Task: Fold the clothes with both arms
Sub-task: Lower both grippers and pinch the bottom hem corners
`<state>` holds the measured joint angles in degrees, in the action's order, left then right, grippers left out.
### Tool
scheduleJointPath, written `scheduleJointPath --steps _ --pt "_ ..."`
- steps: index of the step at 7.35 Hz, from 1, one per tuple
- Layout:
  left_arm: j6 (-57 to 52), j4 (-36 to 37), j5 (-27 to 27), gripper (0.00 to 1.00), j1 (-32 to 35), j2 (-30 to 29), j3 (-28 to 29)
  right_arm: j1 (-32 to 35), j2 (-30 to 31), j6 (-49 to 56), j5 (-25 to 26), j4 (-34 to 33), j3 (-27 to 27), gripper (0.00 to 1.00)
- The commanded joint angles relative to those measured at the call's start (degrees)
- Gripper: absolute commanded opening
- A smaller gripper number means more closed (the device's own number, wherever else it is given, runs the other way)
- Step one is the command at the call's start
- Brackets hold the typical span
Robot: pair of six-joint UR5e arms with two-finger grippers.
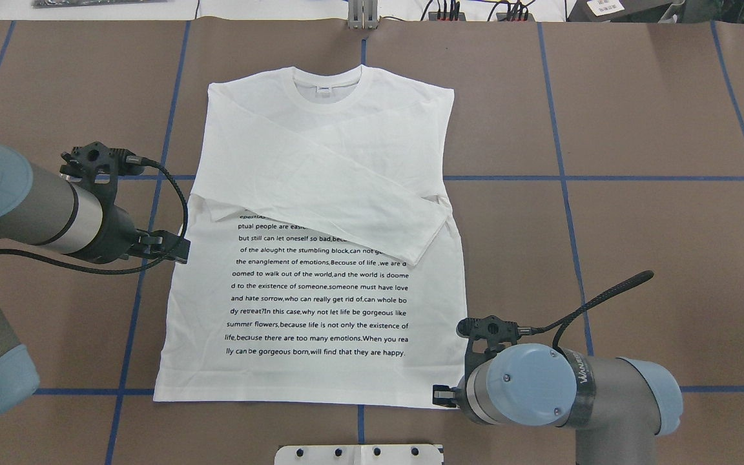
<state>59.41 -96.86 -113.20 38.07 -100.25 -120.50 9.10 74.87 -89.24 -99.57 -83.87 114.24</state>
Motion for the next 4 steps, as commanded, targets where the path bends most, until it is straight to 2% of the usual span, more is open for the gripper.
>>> scheduleJointPath --steps 1,2,3,4 --pt "0.00 0.00 0.00 1.00 -0.02 -0.13 0.00 0.13 0.10 0.03 -0.10 -0.07 -0.07 0.29" --pt "0.09 0.09 0.00 1.00 -0.02 0.05 0.00 0.04 0.01 0.03 -0.01 0.02 -0.07 0.10" --pt "0.09 0.00 0.00 1.00 -0.02 -0.12 0.00 0.04 0.01 -0.05 -0.01 -0.07 0.10 0.00" --pt "0.09 0.09 0.00 1.00 -0.02 -0.13 0.09 -0.05 -0.08 -0.05 0.08 -0.07 0.02 0.00"
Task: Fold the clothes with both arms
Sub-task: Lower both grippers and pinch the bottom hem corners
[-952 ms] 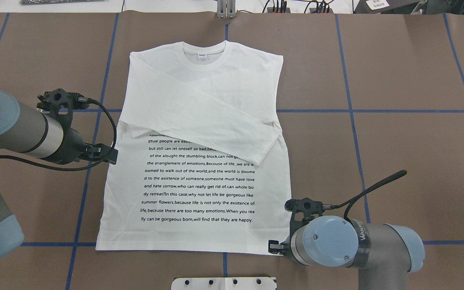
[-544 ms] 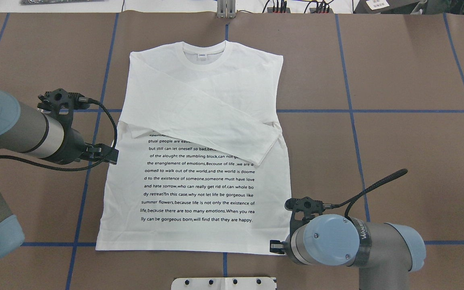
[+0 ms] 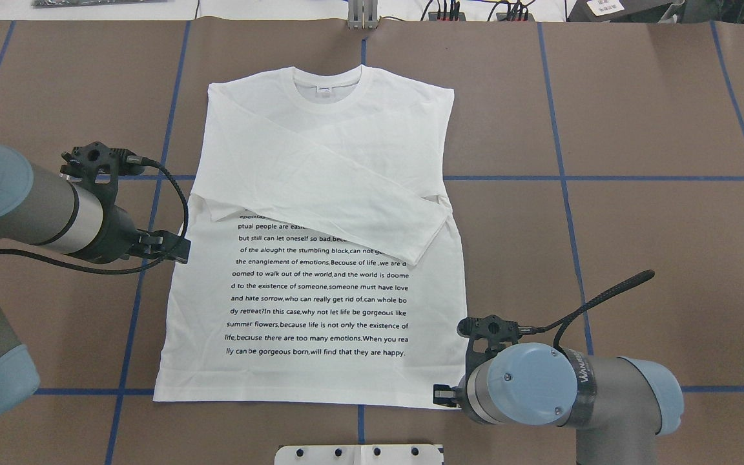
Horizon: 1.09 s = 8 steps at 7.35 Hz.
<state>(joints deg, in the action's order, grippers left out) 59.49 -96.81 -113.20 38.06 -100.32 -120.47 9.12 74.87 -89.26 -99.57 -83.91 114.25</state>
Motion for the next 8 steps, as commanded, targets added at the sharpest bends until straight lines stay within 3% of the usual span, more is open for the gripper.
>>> scheduleJointPath --steps 1,3,5,8 --pt "0.01 0.05 0.00 1.00 0.00 0.21 0.06 -0.07 -0.08 -0.03 0.08 -0.03 0.09 0.00" --pt "0.80 -2.30 0.00 1.00 0.00 4.05 -0.46 0.45 -0.08 -0.03 0.08 -0.02 1.66 0.00" --pt "8.15 -11.96 2.26 0.99 -2.01 11.09 -1.52 1.33 0.01 -0.03 -0.01 -0.03 2.99 0.00" --pt "25.27 -13.13 11.82 0.97 -16.30 11.64 -0.73 1.69 -0.07 -0.03 0.16 0.06 2.90 0.00"
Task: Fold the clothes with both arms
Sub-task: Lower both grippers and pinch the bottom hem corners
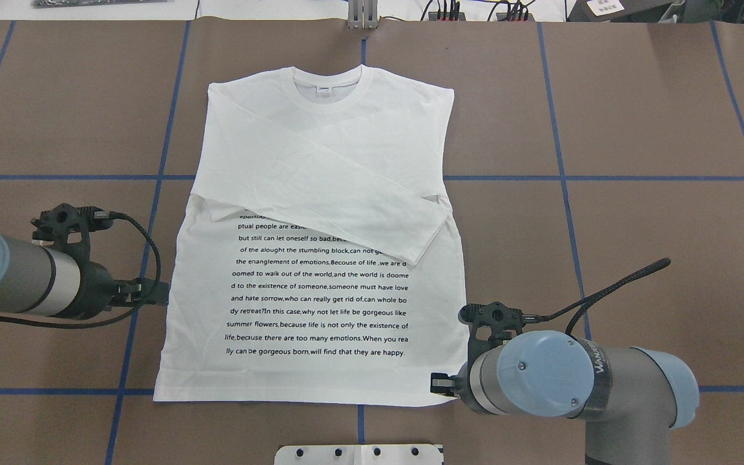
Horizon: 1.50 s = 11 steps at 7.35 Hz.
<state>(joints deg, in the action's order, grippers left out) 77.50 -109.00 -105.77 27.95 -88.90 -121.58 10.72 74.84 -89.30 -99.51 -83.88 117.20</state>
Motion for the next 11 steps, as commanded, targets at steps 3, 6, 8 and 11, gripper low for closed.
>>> scheduleJointPath --steps 3,6,8,11 --pt "13.19 -2.01 8.12 0.93 -11.16 1.01 2.57 0.35 -0.13 0.00 0.10 0.04 0.04 0.00" --pt "14.95 -5.32 8.12 0.81 -13.09 3.81 2.84 0.97 -0.14 0.09 -0.16 0.04 0.04 0.00" --pt "16.62 -6.58 8.21 0.75 -15.63 4.35 2.84 1.14 -0.05 0.09 -0.16 0.04 0.04 0.00" --pt "17.60 -6.58 8.30 0.67 -16.79 3.74 2.84 1.15 0.04 0.09 -0.16 0.04 0.13 0.00"
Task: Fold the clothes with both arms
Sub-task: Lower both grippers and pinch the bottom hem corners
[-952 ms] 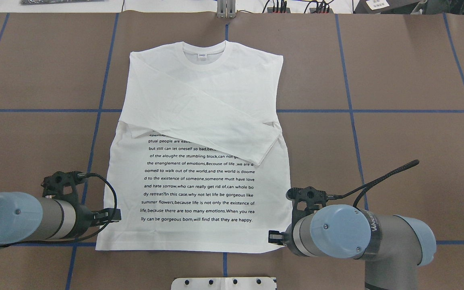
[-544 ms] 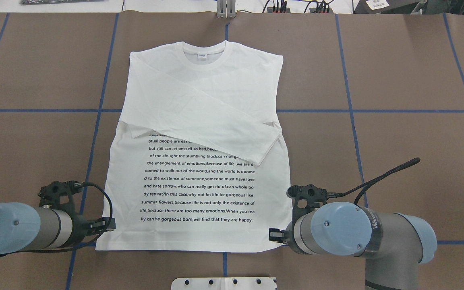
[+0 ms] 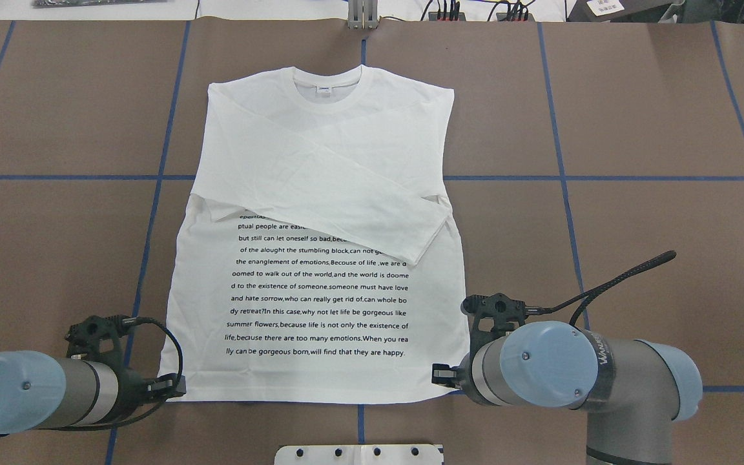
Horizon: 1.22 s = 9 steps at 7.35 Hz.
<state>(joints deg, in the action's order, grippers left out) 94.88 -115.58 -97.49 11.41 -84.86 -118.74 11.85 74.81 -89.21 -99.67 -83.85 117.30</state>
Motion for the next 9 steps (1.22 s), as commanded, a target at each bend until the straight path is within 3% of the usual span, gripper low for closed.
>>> scheduleJointPath --steps 1,9 --pt "0.13 0.00 0.10 0.67 -0.25 -0.31 0.09 0.10 0.07 0.00 0.00 0.00 0.03 0.00" --pt "0.13 0.62 0.10 0.62 -0.25 -0.48 0.97 0.28 0.24 0.00 0.00 0.00 -0.06 0.00"
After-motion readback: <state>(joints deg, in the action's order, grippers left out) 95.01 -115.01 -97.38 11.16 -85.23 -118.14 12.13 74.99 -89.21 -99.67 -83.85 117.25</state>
